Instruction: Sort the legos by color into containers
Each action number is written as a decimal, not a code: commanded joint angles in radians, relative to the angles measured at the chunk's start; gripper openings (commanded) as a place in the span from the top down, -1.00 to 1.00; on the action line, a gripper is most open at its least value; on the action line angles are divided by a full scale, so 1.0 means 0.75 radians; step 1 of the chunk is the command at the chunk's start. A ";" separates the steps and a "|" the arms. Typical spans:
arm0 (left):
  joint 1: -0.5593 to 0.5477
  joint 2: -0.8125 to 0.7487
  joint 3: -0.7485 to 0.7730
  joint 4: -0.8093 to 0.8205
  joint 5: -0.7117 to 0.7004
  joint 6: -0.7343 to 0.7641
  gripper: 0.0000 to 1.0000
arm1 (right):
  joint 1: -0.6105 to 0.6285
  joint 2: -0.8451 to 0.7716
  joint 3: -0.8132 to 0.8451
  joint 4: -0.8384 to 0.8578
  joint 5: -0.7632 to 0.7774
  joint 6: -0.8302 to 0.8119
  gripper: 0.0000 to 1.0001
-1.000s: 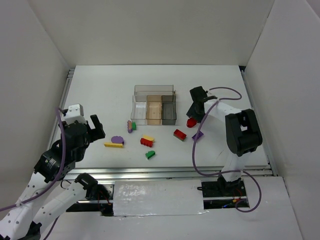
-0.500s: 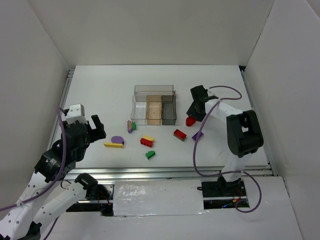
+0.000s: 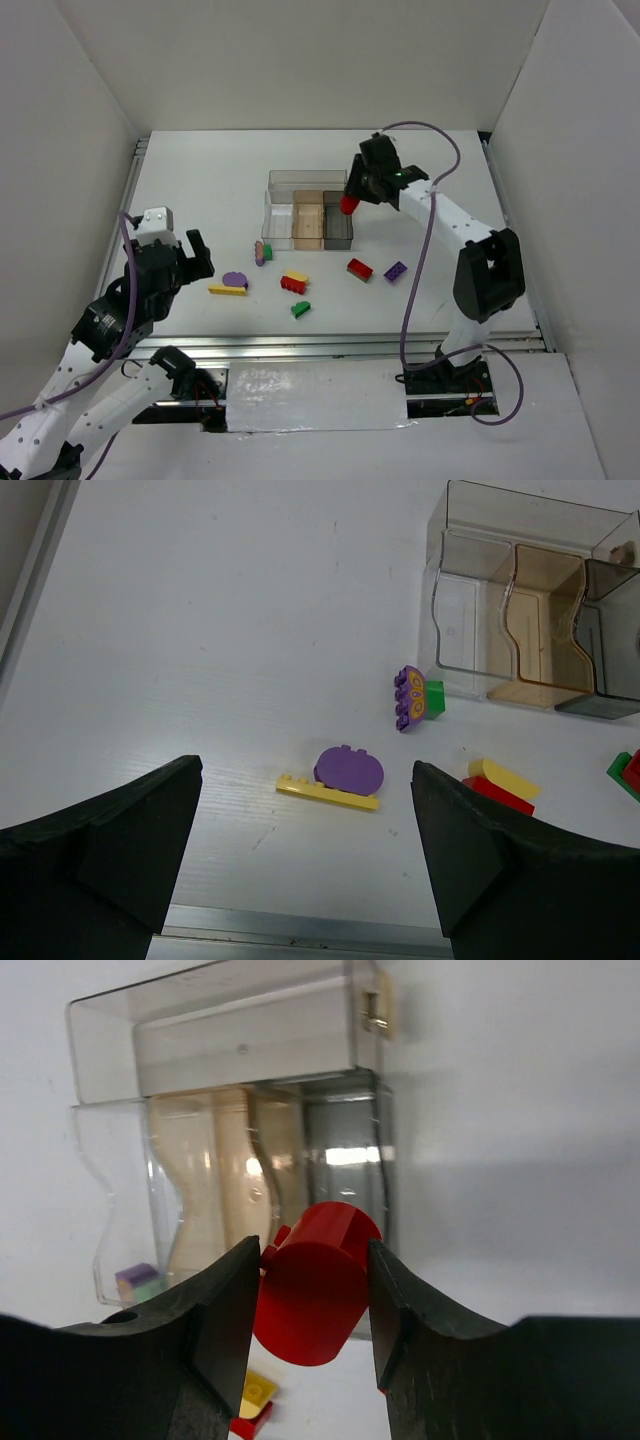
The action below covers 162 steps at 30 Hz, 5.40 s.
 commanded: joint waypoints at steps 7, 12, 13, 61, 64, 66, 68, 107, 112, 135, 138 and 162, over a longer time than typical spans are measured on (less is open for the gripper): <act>0.012 0.008 -0.009 0.076 0.019 0.034 -0.97 | 0.079 0.258 0.316 -0.071 0.019 -0.160 0.46; 0.016 0.009 -0.009 0.081 0.029 0.038 -0.97 | 0.081 0.281 0.324 -0.048 -0.015 -0.195 -0.01; 0.016 0.011 -0.009 0.083 0.031 0.040 -0.97 | 0.081 0.279 0.324 -0.046 -0.025 -0.203 -0.14; 0.059 0.015 -0.032 0.158 0.260 0.124 -0.99 | 0.364 -0.114 -0.517 0.089 0.105 -0.457 0.89; 0.059 0.013 -0.028 0.150 0.256 0.121 -0.99 | 0.386 -0.149 -0.492 0.030 0.006 -0.436 1.00; 0.059 0.006 -0.022 0.152 0.264 0.119 -0.99 | 0.419 -0.258 -0.506 0.034 -0.095 -0.426 1.00; 0.059 -0.004 -0.001 0.152 0.319 0.115 -0.99 | 0.419 -0.422 -0.539 0.066 -0.225 -0.371 1.00; 0.049 0.135 -0.193 1.285 1.645 -0.263 1.00 | 0.462 -0.744 -0.727 1.396 -1.194 0.235 1.00; 0.051 0.092 -0.177 1.156 1.482 -0.183 1.00 | 0.262 -0.781 -0.850 1.408 -1.189 0.228 1.00; 0.059 0.348 0.017 0.759 0.807 -0.134 1.00 | 0.112 0.260 0.158 0.165 0.032 -0.121 0.68; 0.057 0.421 0.046 0.796 0.806 -0.130 1.00 | 0.090 0.281 0.179 0.148 0.024 -0.113 0.37; 0.106 1.421 0.436 1.173 0.886 -0.028 0.57 | 0.063 -0.660 -0.580 0.157 -0.097 -0.019 -0.99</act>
